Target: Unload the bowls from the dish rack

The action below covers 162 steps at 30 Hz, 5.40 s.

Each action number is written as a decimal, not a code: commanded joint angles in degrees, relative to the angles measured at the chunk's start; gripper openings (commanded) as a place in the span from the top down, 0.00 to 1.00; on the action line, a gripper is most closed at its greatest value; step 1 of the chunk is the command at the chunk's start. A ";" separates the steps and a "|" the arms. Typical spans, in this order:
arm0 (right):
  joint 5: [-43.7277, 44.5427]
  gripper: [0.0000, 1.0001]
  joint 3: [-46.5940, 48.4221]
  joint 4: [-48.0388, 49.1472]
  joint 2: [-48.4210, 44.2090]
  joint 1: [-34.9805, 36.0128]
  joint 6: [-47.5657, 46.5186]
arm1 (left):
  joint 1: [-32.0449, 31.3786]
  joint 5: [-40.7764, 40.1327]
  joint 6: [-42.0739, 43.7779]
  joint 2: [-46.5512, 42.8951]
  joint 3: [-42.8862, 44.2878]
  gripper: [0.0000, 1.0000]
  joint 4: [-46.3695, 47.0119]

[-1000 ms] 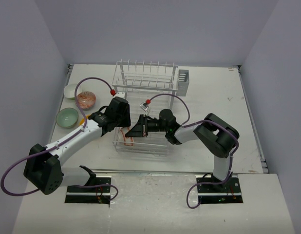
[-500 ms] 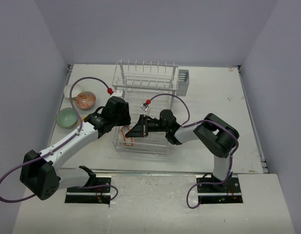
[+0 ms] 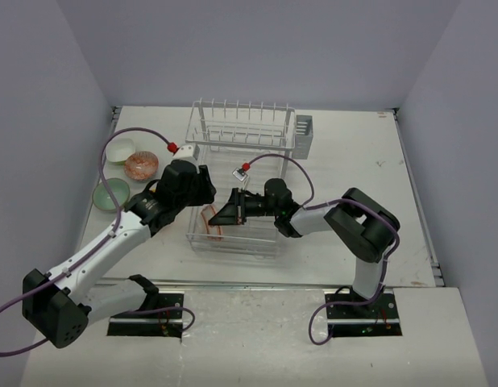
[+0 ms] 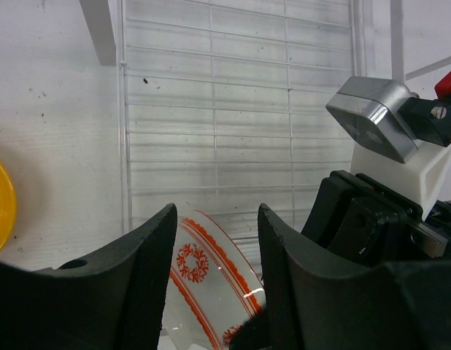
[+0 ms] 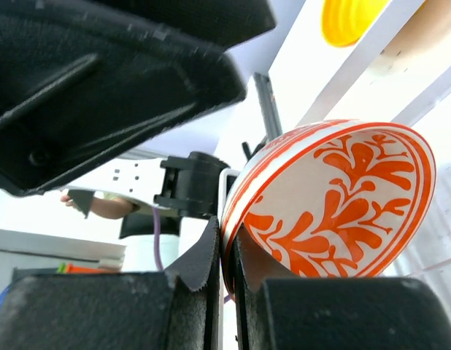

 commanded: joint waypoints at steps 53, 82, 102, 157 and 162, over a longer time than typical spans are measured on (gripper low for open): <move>19.16 1.00 22.25 -66.25 -34.12 -0.71 -41.71 | -0.54 -0.82 0.34 -3.21 -1.03 0.50 2.97; 71.30 1.00 9.76 -90.62 -37.49 -32.95 -38.38 | -0.54 -3.99 1.74 -5.15 2.48 0.46 0.24; 65.77 1.00 16.89 -89.04 -17.01 -53.88 -38.99 | -0.46 -2.05 2.53 -7.52 1.96 0.37 -1.25; 62.08 0.31 8.63 -77.35 -34.65 -43.26 -43.91 | -0.54 -2.84 2.01 -12.62 -1.91 0.21 2.70; 59.97 0.14 7.31 -77.43 -40.45 -41.41 -43.04 | -0.45 -2.93 2.36 -13.93 -2.79 0.18 3.40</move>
